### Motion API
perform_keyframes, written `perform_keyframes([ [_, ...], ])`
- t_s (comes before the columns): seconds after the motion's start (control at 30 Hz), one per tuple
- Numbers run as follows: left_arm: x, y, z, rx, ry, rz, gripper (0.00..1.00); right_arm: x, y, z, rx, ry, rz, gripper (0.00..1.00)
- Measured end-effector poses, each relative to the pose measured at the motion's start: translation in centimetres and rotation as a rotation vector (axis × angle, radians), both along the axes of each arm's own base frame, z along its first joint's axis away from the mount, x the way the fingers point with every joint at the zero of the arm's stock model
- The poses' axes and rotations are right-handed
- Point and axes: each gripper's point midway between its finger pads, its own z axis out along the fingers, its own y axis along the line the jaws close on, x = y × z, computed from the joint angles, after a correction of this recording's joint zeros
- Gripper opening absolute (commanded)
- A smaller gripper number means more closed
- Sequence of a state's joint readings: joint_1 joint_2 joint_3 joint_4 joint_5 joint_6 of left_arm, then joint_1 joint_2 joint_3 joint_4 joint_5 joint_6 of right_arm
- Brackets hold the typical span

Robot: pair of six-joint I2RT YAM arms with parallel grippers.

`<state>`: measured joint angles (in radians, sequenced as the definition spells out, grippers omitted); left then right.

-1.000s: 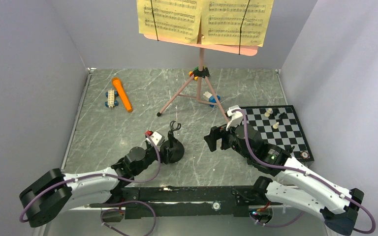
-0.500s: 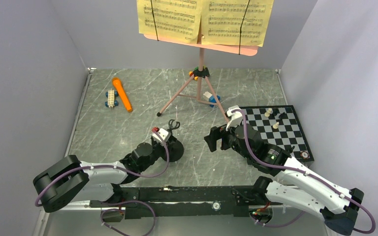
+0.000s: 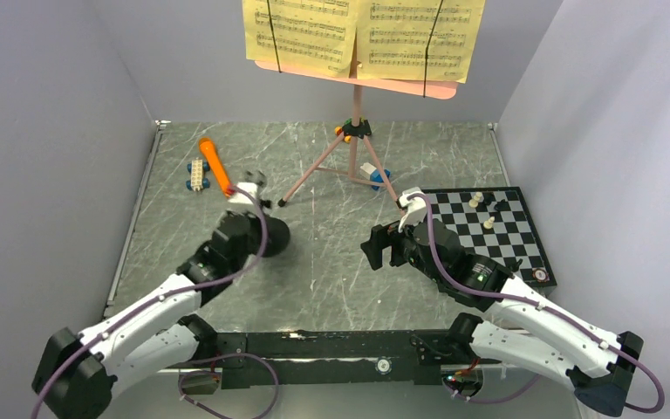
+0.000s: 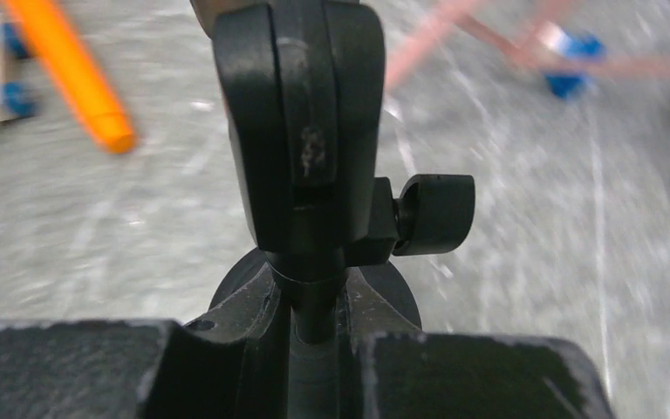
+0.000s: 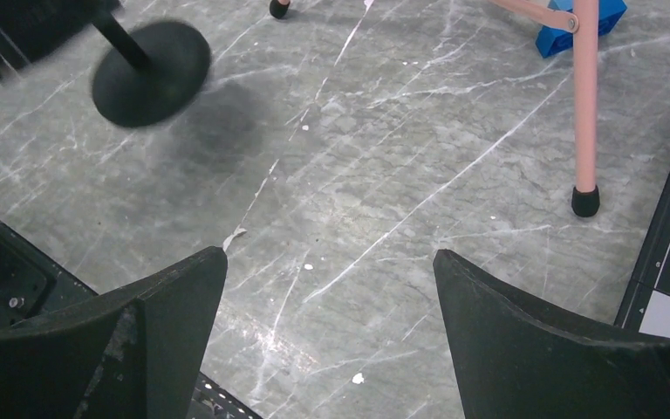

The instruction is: Pack up the instrument practice props

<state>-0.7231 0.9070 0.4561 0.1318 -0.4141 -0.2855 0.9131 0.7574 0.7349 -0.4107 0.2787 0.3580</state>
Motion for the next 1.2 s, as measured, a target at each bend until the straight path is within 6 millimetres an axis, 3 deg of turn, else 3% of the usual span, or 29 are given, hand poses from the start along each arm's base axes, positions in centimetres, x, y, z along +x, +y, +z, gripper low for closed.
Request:
perform_keyframes([
  [0.1, 2.1, 5.6, 2.2, -0.057, 0.008, 0.223, 0.0, 0.0, 0.0, 0.0, 0.001, 0.001, 0.001, 0.94],
  [0.2, 2.6, 10.9, 2.2, -0.057, 0.039, 0.422, 0.0, -0.1, 0.1, 0.0, 0.005, 0.004, 0.008, 0.94],
  [0.5, 2.3, 21.4, -4.2, 0.011, 0.292, 0.794, 0.0, -0.5, 0.6, 0.1, 0.032, 0.008, 0.035, 0.93],
  [0.63, 2.4, 24.1, -5.6, 0.026, 0.331, 0.876, 0.0, -0.8, 0.8, 0.4, 0.054, 0.01, 0.045, 0.94],
  [0.83, 4.1, 28.2, -4.6, 0.029, 0.26, 0.959, 0.0, -1.0, 0.8, 0.2, 0.063, 0.008, 0.054, 0.94],
  [1.03, 6.6, 29.6, -4.1, 0.075, 0.178, 0.928, 0.01, -0.9, 0.7, 0.0, 0.057, 0.007, 0.054, 0.94],
  [1.1, 7.1, 29.8, -4.9, 0.095, 0.193, 0.911, 0.11, -0.9, 0.7, -0.1, 0.052, 0.007, 0.049, 0.94],
  [1.2, 8.2, 29.9, -5.4, 0.118, 0.214, 0.886, 0.34, -0.8, 0.7, -0.3, 0.045, 0.009, 0.049, 0.94],
])
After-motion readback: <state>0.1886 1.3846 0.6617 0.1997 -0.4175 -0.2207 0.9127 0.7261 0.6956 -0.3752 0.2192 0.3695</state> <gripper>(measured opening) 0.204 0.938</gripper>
